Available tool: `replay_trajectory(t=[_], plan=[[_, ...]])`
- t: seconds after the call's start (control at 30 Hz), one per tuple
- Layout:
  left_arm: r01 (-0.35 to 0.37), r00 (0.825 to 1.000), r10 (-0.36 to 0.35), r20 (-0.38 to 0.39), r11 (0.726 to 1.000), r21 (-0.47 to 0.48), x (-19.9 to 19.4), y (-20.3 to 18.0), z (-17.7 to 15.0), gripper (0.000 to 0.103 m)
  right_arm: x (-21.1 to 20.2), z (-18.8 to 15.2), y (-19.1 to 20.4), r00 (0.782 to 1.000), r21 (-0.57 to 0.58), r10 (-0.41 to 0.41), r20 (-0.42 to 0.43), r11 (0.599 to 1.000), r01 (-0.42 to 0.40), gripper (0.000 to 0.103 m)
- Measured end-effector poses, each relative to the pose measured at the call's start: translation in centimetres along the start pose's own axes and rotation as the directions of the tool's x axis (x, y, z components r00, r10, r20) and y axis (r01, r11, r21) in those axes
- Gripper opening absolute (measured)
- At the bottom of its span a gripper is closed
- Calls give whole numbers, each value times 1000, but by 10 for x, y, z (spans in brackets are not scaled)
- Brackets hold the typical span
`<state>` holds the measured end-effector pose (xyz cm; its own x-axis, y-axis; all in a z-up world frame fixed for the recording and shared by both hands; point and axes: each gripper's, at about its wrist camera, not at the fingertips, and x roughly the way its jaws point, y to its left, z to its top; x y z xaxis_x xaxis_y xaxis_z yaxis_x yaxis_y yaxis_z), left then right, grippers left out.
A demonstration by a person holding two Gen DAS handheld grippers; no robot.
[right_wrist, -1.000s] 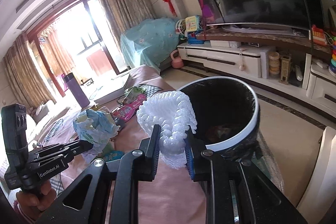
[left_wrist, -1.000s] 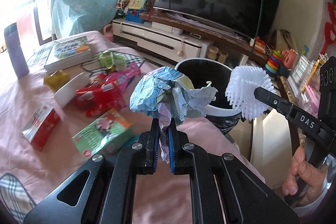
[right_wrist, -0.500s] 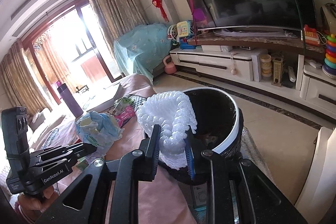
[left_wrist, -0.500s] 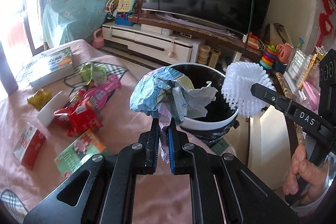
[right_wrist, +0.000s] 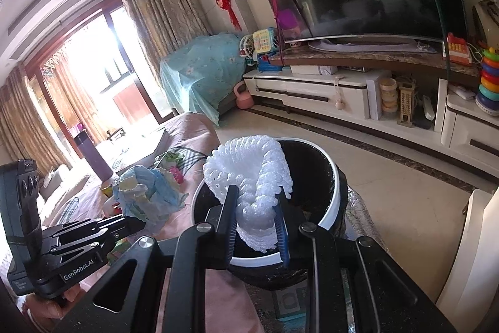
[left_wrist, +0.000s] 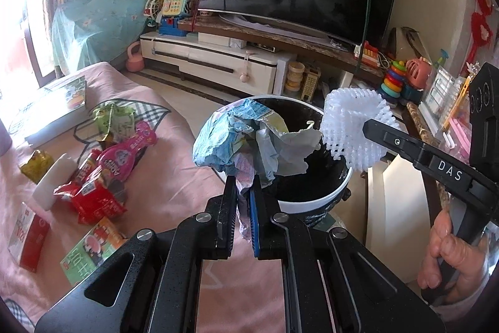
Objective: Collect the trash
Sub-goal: 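Carry the tissue and mesh cup with both tools over the trash bin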
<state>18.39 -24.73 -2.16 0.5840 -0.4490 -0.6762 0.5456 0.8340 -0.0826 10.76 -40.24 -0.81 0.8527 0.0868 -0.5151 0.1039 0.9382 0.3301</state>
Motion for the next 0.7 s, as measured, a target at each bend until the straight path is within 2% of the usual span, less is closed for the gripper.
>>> replay_trajectory(t=[0.43, 0.7], plan=[[14, 1000, -14, -21, 1000, 2, 22, -6, 13, 7, 9, 7, -15, 1000, 18, -18, -24, 1000, 18, 22], [35, 997, -36, -65, 999, -2, 42, -8, 20, 7, 22, 14, -19, 998, 13, -5, -67, 1000, 6, 22]])
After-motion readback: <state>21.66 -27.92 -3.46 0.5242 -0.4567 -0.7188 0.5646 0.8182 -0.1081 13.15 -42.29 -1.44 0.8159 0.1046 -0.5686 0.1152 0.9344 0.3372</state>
